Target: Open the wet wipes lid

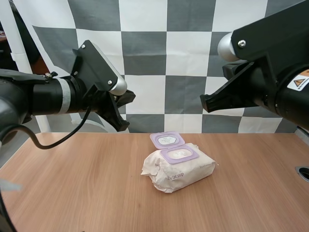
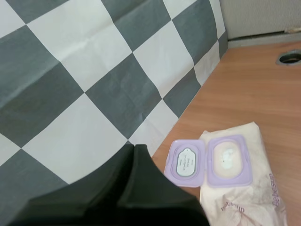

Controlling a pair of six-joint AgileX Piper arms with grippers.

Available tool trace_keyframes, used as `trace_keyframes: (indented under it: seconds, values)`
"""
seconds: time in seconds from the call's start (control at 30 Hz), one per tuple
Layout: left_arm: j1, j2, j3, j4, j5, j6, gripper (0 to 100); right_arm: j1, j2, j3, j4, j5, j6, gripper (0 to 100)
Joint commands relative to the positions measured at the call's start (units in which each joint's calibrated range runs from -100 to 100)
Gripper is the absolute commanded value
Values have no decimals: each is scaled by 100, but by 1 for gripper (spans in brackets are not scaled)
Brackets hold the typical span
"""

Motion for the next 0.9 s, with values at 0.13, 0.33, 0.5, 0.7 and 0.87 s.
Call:
trace_keyframes:
  seconds: [0.13, 0.33, 0.5, 0.7, 0.87]
  values:
    - [-7, 29, 135, -228, 0, 4, 0, -5, -3, -6, -168, 274, -5, 0]
    - [-92, -116, 135, -217, 0, -566, 0, -74, -59, -6, -304, 238, -5, 0]
    - [-246, -713, 135, -206, 0, -884, 0, -120, -462, -6, -304, -156, 74, 0]
    - [-535, -1537, 214, 152, -690, -2107, 0, -120, -995, 291, -312, -499, 309, 0]
    - [-722, -2338, 547, 673, -2524, -2614, 0, -120, -1380, 850, -312, -752, 782, 0]
